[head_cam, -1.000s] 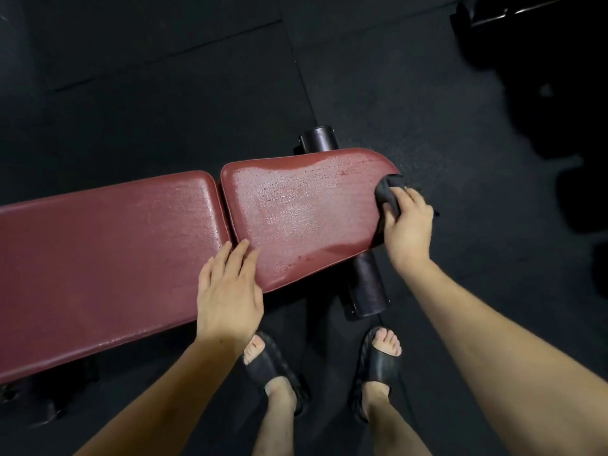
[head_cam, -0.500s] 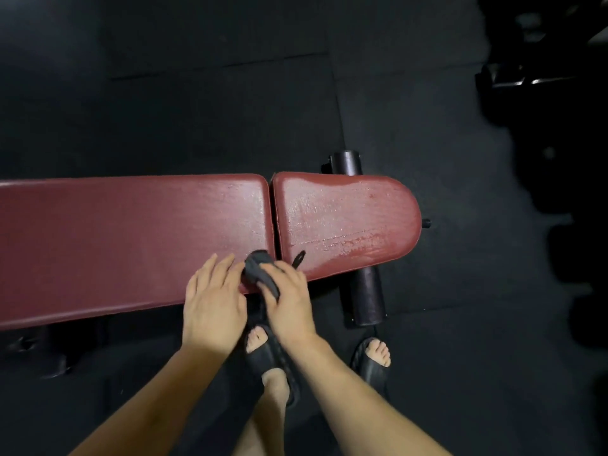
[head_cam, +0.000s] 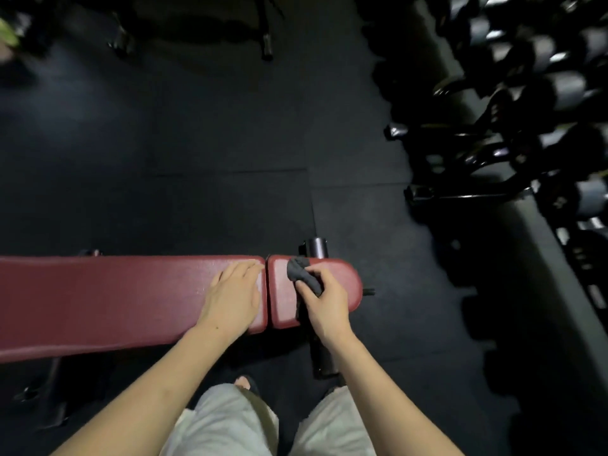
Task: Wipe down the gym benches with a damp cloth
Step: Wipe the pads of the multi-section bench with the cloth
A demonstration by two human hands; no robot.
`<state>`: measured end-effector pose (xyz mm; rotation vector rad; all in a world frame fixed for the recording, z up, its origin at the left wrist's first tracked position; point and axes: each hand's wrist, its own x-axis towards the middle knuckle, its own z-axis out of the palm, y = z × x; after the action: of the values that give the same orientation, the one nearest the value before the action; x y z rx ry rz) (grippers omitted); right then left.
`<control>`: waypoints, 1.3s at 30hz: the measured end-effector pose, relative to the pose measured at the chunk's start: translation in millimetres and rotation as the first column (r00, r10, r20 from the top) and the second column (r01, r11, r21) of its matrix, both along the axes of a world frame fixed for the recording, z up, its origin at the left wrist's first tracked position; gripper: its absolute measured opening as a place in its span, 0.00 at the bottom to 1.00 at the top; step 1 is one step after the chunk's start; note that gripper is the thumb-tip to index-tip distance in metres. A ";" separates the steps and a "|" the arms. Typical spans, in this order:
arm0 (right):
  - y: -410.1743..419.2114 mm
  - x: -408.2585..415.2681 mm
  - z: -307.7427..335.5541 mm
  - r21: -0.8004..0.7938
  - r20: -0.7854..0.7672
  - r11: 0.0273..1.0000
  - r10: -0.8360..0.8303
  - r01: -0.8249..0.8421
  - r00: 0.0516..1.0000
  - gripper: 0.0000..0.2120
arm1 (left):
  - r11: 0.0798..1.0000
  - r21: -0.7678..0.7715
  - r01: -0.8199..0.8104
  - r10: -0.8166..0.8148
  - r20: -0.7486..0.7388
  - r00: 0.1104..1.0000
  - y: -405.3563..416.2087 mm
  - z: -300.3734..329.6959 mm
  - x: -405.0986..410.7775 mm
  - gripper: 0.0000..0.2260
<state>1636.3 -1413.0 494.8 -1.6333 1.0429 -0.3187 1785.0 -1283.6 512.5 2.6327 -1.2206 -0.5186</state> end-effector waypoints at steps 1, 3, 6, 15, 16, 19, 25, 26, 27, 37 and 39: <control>-6.3 -4.4 25.3 -0.027 0.020 1.000 -0.012 0.012 1.000 0.08 | 1.000 -0.014 0.010 -0.010 0.001 1.000 -4.9 19.9 -1.9 0.23; -19.2 -14.8 74.8 -0.108 0.056 0.993 -0.040 0.046 0.998 0.11 | 0.998 -0.049 0.024 -0.024 0.002 1.000 -14.9 57.0 -6.4 0.22; -45.8 -32.7 135.6 -0.233 0.108 0.964 -0.103 0.125 0.989 0.17 | 0.992 -0.101 0.071 -0.069 0.018 0.997 -46.4 105.8 -7.6 0.22; -170.9 -94.4 209.5 -0.330 0.272 0.908 -0.171 0.258 0.947 0.20 | 0.953 -0.268 0.140 -0.121 0.087 0.989 -203.6 191.1 -48.7 0.21; -191.2 -101.1 211.9 -0.337 0.280 0.909 -0.152 0.246 0.948 0.19 | 0.949 -0.287 0.130 -0.110 0.086 0.990 -224.7 192.6 -57.5 0.21; -253.9 -124.6 217.1 -0.364 0.284 0.914 -0.075 0.180 0.956 0.17 | 0.943 -0.318 0.096 -0.068 0.098 0.993 -282.8 191.1 -86.4 0.21; -396.8 -174.4 249.9 -0.431 0.276 0.899 0.050 0.077 0.960 0.15 | 0.938 -0.347 -0.019 0.034 0.039 0.999 -388.0 205.7 -155.6 0.22; -413.0 -179.2 255.9 -0.436 0.291 0.897 0.067 0.070 0.955 0.16 | 0.939 -0.345 -0.020 0.037 0.044 0.998 -401.5 208.7 -163.6 0.22; -427.3 -182.1 260.1 -0.443 0.302 0.894 0.083 0.063 0.950 0.17 | 0.940 -0.341 -0.028 0.046 0.047 0.998 -412.8 211.1 -169.9 0.22; -521.2 -113.7 244.3 -0.365 0.354 0.928 0.214 -0.076 0.910 0.16 | 0.882 -0.390 -0.265 0.293 0.013 0.956 -476.1 216.5 -131.1 0.21; -541.3 -93.7 238.7 -0.362 0.337 0.923 0.261 -0.132 0.905 0.15 | 0.878 -0.387 -0.281 0.309 0.012 0.951 -495.6 214.0 -114.5 0.20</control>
<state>1542.6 -1954.3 733.4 -1.8657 0.5380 -0.6733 1670.5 -1779.2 726.4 2.4459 -0.8090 -0.1135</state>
